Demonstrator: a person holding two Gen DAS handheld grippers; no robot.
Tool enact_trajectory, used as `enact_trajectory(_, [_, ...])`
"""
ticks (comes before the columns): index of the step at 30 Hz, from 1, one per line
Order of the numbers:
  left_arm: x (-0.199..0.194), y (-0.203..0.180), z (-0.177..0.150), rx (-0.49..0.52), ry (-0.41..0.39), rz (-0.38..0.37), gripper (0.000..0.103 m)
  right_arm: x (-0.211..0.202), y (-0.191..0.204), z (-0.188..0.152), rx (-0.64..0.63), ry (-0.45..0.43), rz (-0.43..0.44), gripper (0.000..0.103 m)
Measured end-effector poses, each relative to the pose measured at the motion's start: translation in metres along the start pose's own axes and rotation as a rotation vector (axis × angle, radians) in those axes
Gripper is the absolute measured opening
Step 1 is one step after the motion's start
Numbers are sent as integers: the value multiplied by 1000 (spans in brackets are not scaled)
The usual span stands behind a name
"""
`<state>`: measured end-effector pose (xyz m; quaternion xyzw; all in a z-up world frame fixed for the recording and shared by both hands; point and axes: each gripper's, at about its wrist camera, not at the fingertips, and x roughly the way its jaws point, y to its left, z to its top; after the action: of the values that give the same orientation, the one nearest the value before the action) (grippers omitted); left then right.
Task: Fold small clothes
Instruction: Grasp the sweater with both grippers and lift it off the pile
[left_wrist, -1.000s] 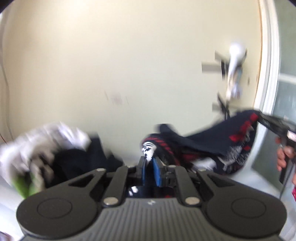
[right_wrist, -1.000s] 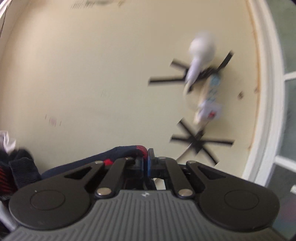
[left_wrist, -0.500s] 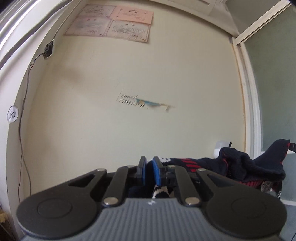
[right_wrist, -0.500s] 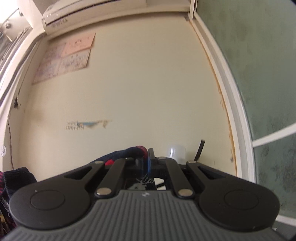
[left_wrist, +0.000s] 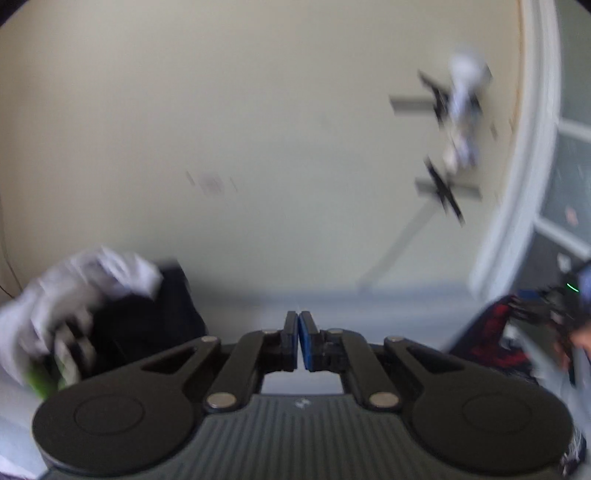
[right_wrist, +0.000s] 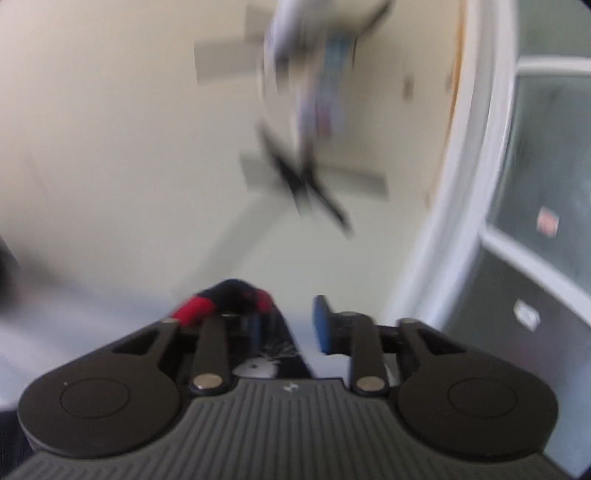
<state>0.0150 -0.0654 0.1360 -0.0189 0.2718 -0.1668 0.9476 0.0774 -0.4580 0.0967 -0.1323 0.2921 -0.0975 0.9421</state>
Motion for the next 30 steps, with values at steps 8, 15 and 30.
enact_trajectory(8, [5,-66,-108,288,209,-158,48,-7,-11,-60,32,51,175,63])
enact_trajectory(15, [1,-86,-147,430,274,-73,34,-4,4,-78,345,303,602,71])
enact_trajectory(30, [53,-3,-37,-19,22,230,13,76,82,23,369,139,548,42])
